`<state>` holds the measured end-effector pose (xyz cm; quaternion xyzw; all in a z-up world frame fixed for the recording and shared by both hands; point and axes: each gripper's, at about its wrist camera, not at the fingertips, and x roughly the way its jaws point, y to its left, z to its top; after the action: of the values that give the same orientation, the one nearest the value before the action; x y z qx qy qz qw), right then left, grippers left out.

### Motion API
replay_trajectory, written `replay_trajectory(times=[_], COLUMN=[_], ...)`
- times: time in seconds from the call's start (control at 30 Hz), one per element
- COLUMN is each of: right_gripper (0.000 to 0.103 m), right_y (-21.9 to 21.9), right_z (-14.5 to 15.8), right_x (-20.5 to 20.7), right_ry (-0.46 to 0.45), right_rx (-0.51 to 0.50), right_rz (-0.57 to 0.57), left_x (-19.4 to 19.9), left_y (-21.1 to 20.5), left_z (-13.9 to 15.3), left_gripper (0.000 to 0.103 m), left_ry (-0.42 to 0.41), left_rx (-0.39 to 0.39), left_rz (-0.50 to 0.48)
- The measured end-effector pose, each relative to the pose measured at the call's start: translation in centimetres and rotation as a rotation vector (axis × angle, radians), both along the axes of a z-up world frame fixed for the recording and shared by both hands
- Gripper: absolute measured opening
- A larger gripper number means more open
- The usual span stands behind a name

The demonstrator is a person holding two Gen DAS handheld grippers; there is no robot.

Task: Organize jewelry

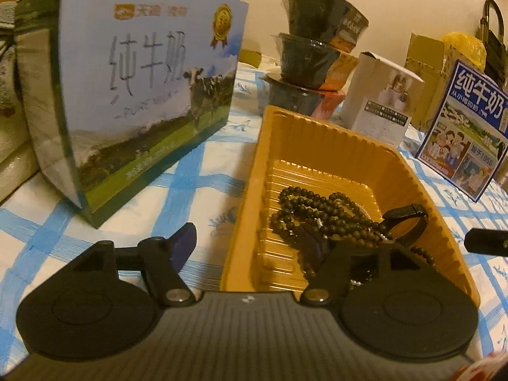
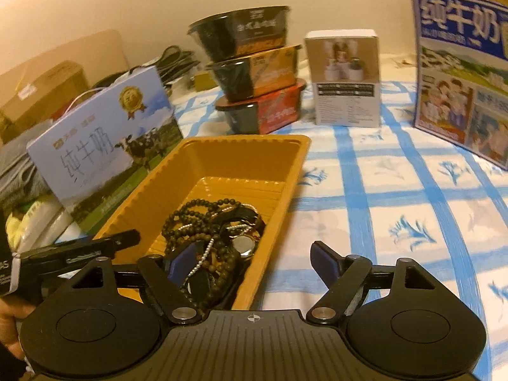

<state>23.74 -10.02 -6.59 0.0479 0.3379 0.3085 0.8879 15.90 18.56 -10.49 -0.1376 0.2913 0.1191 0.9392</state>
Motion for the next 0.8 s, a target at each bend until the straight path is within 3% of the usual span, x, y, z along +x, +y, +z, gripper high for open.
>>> replay_trajectory(times=[0.33,0.6,0.8], right_gripper=[0.08,0.08,0.08], right_y=[-2.9,-4.8,-5.4], right_z=[-0.3,0.7,1.5], right_x=[-2.7,-6.4,-9.3], right_ry=[0.058,0.087,0.072], right_rx=[0.024,-0.033,-0.073], right_rz=[-0.165,-0.222,-0.225], left_x=[-4.0,-7.2,-9.3], left_y=[-2.0,-6.1,-8.2], left_z=[3.8,6.1,6.5], left_gripper=[0.071,0.072,0.072], left_ry=[-0.024,0.035,0.087], left_rx=[0.102,0.079,0.011], left_rz=[-0.024,-0.121,-0.168])
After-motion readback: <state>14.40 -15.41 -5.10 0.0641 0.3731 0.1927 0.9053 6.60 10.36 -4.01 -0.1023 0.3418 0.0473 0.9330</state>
